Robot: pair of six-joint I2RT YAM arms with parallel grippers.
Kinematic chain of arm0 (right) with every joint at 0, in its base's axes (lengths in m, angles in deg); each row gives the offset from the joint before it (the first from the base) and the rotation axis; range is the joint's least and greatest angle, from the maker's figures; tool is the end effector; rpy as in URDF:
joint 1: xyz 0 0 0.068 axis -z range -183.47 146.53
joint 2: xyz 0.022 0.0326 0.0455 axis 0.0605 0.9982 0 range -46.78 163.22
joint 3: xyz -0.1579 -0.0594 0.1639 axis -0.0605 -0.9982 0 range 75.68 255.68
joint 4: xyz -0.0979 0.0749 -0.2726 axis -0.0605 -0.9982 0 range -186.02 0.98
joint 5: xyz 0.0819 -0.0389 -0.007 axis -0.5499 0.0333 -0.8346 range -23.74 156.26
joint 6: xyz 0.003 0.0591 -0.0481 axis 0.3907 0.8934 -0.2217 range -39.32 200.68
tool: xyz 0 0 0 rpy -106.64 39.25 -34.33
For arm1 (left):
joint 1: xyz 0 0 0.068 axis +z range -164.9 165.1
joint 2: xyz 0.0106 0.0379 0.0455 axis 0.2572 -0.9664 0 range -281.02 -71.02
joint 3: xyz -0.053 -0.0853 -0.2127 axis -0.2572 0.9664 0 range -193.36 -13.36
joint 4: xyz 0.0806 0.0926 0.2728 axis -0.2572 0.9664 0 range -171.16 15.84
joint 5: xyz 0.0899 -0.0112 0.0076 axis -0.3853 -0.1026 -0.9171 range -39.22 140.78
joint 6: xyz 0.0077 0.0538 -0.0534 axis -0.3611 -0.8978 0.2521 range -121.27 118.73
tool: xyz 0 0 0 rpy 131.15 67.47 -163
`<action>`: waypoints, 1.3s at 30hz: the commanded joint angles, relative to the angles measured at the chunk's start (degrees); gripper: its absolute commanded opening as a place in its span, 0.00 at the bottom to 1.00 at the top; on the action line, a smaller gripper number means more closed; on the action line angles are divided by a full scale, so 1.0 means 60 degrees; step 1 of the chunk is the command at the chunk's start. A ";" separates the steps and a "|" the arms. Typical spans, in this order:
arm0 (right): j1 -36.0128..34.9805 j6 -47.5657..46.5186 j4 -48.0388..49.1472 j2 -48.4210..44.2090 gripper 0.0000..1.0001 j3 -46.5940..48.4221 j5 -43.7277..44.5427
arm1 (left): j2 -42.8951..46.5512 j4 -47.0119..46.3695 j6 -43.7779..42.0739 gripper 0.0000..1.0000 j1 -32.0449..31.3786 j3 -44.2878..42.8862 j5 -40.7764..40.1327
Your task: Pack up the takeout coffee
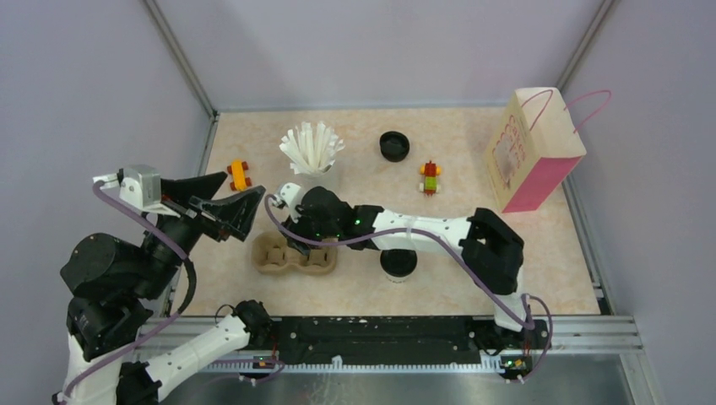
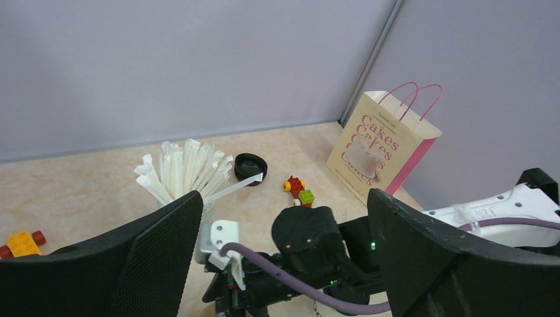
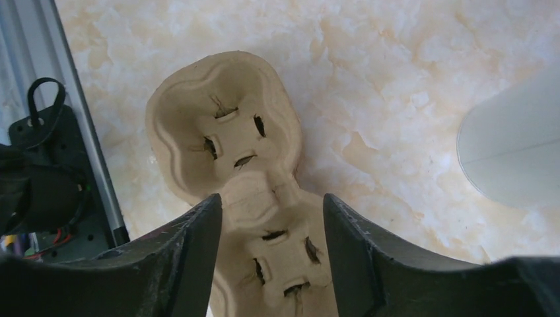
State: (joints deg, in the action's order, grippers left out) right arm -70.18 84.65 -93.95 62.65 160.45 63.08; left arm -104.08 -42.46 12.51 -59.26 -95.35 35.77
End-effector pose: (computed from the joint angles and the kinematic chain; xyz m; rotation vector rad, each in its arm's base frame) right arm 0.1941 0.4600 0.1929 -1.1699 1.8504 0.7869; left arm 0.0886 -0.0633 0.5146 0.1577 1.4218 -0.6588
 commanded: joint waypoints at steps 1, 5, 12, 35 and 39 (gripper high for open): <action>-0.0236 -0.0576 -0.0804 0.0688 0.55 0.1269 0.0300 | 0.0320 -0.0458 0.0194 0.99 -0.0019 -0.0347 0.0176; -0.0328 -0.0608 -0.0923 0.1128 0.52 0.1623 0.0165 | 0.0615 -0.0655 0.0194 0.99 -0.0019 -0.0365 0.0095; -0.0535 -0.1017 -0.1082 0.1272 0.49 0.1829 0.0062 | 0.0738 -0.0362 -0.0052 0.99 -0.0019 -0.0310 -0.0320; -0.0570 -0.2002 -0.1991 0.1942 0.51 0.2579 0.0007 | 0.0872 -0.0426 0.0005 0.99 -0.0026 0.0114 -0.0326; -0.0582 -0.2074 -0.2040 0.2004 0.51 0.2585 0.0133 | 0.0877 -0.0422 -0.0009 0.99 -0.0019 0.0112 -0.0312</action>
State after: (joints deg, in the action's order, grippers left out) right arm -72.81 73.72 -106.48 74.41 173.23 62.82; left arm -99.62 -43.43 12.93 -59.26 -94.94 34.20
